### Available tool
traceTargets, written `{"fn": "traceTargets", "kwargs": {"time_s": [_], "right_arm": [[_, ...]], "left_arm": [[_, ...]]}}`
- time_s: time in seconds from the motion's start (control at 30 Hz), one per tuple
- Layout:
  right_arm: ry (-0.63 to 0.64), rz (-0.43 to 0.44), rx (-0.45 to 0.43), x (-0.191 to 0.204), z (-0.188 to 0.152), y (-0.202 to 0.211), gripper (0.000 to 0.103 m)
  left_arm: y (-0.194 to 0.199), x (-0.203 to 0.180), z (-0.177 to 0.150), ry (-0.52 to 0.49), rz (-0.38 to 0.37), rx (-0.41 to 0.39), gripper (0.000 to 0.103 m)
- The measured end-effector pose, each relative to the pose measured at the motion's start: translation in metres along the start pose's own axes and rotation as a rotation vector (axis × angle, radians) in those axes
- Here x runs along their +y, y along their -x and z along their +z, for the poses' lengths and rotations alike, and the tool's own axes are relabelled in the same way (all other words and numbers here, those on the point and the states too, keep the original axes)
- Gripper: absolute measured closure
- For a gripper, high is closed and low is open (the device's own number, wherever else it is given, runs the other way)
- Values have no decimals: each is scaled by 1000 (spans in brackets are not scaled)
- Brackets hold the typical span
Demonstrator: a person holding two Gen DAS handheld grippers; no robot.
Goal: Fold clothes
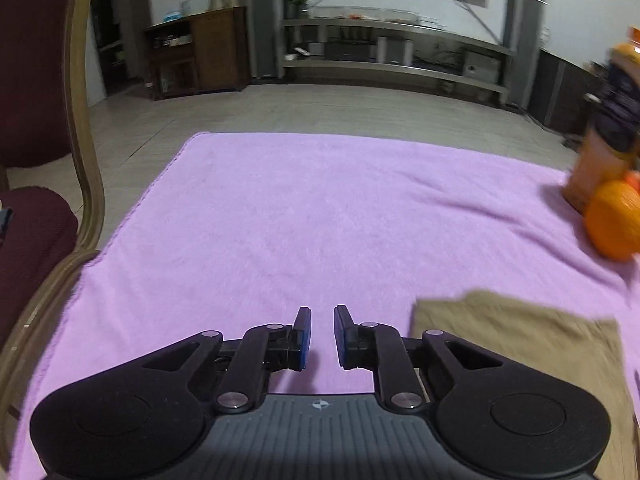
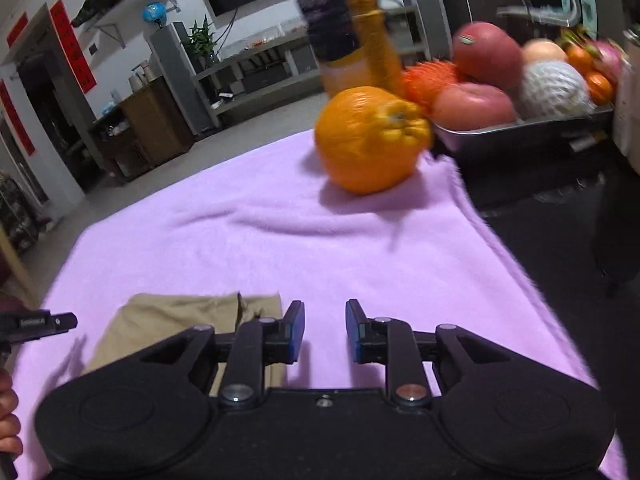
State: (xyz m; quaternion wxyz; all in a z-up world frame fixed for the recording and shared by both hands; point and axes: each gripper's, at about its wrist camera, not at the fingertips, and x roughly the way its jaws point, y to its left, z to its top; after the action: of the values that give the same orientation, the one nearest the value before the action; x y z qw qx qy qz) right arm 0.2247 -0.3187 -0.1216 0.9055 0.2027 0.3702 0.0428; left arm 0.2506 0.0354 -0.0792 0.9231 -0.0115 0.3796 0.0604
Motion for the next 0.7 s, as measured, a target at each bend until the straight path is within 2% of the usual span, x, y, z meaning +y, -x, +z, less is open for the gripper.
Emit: {"fn": "traceTargets", "kwargs": {"time_s": [0.07, 0.2, 0.27, 0.37, 0.43, 0.6, 0.7], "right_arm": [[-48, 29, 39, -10, -2, 27, 80], [-64, 78, 87, -7, -15, 88, 78], [-56, 108, 91, 1, -24, 113, 75], [-18, 135, 89, 17, -42, 142, 70], [38, 115, 97, 30, -57, 148, 67], [205, 8, 104, 59, -100, 137, 67], [294, 27, 76, 78, -115, 131, 68]], "left_arm": [[25, 1, -14, -31, -42, 25, 78], [67, 1, -47, -53, -123, 85, 77], [86, 2, -65, -46, -135, 101, 76], [106, 2, -93, -19, -191, 149, 75], [114, -2, -111, -17, -214, 168, 75], [129, -13, -142, -47, -228, 163, 79], [133, -23, -139, -62, -242, 115, 79]]}}
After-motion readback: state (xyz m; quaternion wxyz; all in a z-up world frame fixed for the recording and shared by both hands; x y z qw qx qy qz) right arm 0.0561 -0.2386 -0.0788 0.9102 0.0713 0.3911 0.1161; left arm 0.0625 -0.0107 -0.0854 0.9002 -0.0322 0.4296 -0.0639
